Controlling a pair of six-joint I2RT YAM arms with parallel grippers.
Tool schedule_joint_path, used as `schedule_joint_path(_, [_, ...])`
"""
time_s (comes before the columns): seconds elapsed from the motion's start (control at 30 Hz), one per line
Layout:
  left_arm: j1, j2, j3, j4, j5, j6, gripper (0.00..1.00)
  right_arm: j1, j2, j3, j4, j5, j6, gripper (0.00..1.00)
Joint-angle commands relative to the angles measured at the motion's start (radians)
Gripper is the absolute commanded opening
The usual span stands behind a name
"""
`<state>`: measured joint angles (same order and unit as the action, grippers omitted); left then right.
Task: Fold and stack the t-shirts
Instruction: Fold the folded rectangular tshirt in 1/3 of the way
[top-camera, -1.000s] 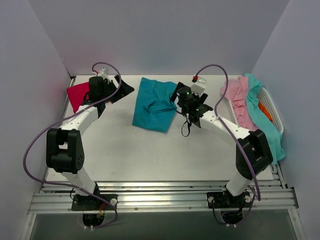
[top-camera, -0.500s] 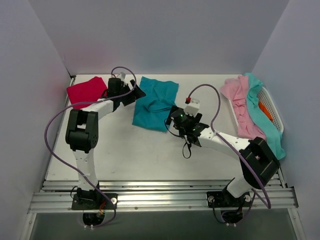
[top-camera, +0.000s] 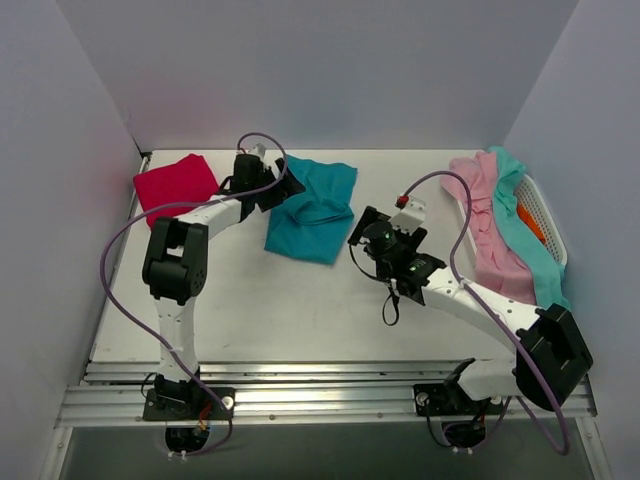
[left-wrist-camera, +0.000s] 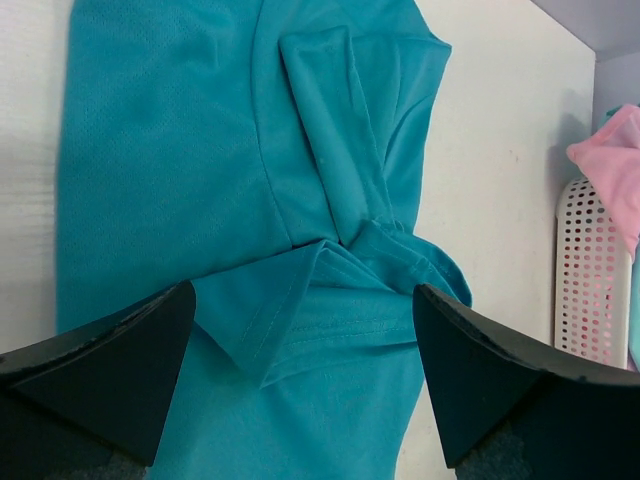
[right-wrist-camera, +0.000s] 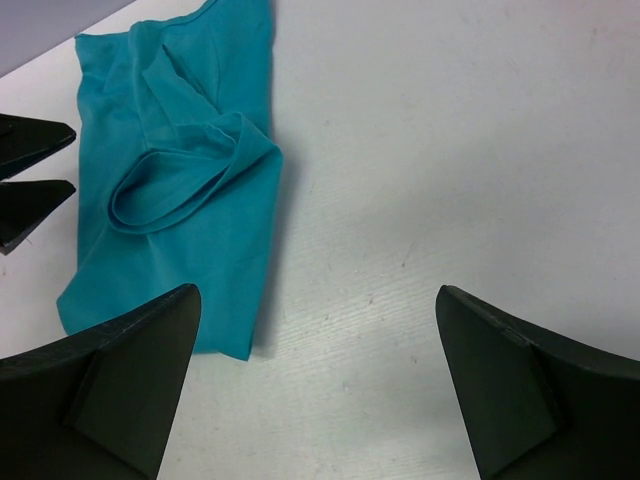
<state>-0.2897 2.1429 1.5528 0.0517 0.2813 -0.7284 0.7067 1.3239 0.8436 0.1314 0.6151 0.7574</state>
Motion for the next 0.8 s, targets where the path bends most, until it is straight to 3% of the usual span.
schedule_joint_path(0.0, [-0.023,-0.012,-0.006,-0.006,-0.091,-0.020,0.99,-0.006,-0.054,-0.027,-0.033,0.057,0.016,1.00])
schedule_joint_path(0.37, [-0.071,0.025,0.007,-0.009,-0.142,-0.042,1.00,-0.016,-0.089,-0.061,-0.053,0.064,0.023,1.00])
schedule_joint_path(0.4, [-0.072,0.026,0.007,-0.010,-0.145,-0.042,0.94,-0.021,-0.089,-0.067,-0.053,0.066,0.025,1.00])
schedule_joint_path(0.77, [-0.080,0.028,0.004,-0.032,-0.175,-0.026,0.80,-0.064,-0.126,-0.103,-0.050,0.044,0.020,1.00])
